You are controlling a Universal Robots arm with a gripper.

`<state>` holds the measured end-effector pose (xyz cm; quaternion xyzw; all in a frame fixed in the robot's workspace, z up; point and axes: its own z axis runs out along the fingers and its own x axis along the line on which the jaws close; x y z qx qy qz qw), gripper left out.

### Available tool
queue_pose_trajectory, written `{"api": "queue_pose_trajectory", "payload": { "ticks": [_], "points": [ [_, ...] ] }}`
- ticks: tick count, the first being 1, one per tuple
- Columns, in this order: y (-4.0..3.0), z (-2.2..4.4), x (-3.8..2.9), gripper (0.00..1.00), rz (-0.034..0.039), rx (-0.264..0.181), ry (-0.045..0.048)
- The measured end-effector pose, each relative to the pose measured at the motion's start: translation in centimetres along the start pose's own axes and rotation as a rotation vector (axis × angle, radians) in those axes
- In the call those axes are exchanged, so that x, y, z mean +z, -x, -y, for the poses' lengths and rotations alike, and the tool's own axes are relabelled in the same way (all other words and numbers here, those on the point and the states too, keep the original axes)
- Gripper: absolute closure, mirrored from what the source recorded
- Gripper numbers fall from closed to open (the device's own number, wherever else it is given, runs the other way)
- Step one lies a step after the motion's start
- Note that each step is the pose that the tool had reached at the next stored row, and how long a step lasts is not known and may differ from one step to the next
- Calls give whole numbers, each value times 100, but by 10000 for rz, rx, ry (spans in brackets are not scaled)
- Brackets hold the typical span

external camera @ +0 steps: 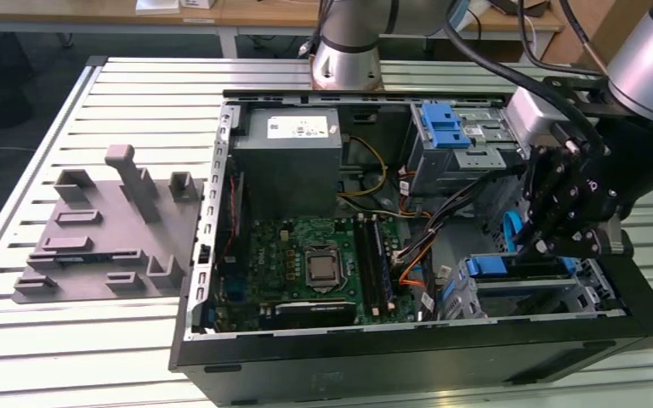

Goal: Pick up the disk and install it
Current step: 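Insert the second disk wire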

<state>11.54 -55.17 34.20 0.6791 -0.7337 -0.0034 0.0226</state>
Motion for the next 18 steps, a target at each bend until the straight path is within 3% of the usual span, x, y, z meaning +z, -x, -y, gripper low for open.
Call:
{"api": "queue_pose_trajectory", "payload": {
  "ticks": [9, 12, 18],
  "points": [
    [-3, -3, -86, 78, 1, 0, 0],
    [-3, -3, -91, 89, 4, 0, 0],
    [-3, -3, -94, 89, 1, 0, 0]
  ]
}}
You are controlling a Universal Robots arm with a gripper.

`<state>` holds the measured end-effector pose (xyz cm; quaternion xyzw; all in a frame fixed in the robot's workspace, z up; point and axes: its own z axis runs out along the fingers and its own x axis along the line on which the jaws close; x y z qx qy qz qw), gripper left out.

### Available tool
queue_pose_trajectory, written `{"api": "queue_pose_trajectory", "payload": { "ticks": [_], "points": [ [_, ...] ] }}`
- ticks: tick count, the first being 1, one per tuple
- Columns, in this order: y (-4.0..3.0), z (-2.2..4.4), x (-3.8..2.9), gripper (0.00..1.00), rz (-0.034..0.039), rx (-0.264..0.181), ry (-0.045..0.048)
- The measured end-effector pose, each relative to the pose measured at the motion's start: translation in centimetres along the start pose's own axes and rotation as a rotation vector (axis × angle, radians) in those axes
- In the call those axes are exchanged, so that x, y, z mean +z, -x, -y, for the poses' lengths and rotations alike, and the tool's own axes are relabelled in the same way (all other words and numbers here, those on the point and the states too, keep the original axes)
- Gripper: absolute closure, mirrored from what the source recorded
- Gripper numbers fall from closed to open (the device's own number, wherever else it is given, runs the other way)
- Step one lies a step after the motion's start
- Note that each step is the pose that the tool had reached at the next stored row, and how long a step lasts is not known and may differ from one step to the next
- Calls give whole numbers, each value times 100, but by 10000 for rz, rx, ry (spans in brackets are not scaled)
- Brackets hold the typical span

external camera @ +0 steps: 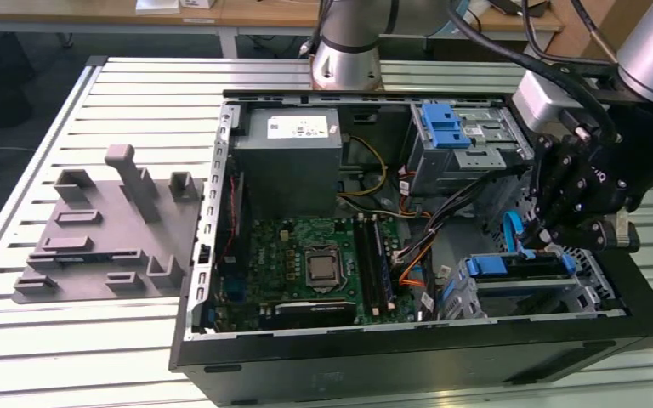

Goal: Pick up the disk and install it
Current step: 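Insert the second disk wire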

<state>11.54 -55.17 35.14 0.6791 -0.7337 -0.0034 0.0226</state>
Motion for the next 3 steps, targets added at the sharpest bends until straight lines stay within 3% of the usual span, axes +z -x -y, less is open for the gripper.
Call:
{"api": "queue_pose_trajectory", "payload": {
  "ticks": [3],
  "points": [
    [0, 0, -1, 89, 0, 0, 0]
  ]
}}
